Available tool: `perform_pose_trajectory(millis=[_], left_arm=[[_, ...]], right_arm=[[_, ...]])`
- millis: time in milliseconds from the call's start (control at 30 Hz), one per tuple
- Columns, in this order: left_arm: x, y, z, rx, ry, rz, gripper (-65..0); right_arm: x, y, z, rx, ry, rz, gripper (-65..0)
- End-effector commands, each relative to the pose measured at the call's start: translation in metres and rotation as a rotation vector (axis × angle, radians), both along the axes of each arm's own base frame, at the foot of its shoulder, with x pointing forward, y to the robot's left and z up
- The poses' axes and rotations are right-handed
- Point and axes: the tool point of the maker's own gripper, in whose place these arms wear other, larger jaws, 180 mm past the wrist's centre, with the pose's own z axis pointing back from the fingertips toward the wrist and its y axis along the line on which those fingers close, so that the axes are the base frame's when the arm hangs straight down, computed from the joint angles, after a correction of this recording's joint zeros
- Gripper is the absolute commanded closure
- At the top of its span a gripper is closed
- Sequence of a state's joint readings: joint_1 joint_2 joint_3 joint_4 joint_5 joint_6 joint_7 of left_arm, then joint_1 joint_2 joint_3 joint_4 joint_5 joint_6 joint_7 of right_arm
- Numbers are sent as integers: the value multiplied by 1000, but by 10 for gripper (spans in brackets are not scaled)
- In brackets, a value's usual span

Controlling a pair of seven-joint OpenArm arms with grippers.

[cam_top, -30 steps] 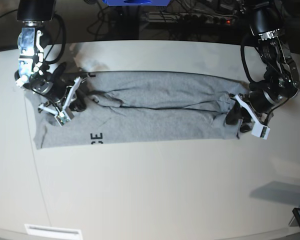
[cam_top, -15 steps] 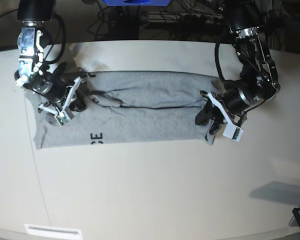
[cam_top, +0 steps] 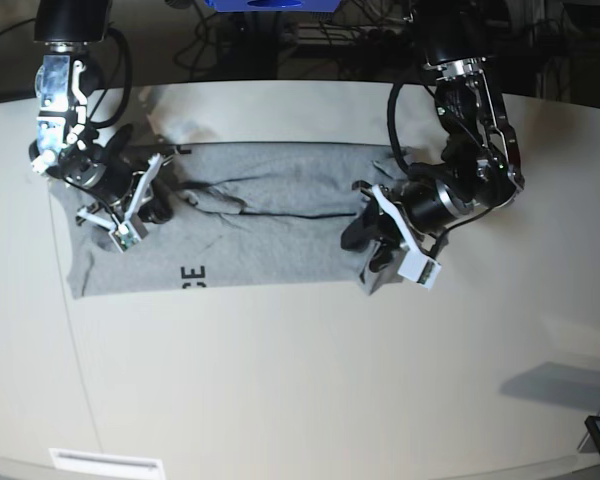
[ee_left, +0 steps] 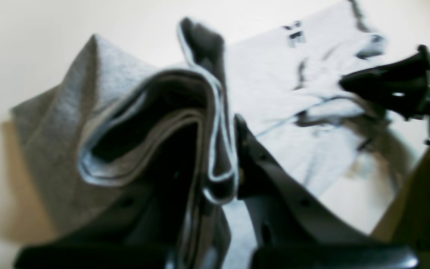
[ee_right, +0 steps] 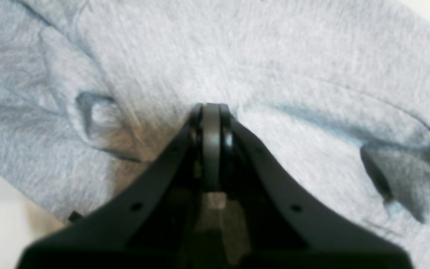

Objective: Fold the T-shirt properly
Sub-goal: 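Drag the grasped end with the left gripper toward the right gripper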

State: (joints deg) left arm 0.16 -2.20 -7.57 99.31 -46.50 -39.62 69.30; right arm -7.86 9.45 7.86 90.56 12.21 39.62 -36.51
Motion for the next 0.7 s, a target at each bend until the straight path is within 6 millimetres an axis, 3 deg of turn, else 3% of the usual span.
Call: perform_pose_trajectory(millis=[0,433,667], left_arm=[[11,-7,17,-45,-52,3,0],[14,-19,-8,-111,57,26,0],[16,-49,-2,-134,30,-51,0]], right_arm=[[-1,-4,-1,-23,9,9,-1],[-2,-4,-1,-23,11,9,-1],[-2,-4,-1,-23,11,9,-1]])
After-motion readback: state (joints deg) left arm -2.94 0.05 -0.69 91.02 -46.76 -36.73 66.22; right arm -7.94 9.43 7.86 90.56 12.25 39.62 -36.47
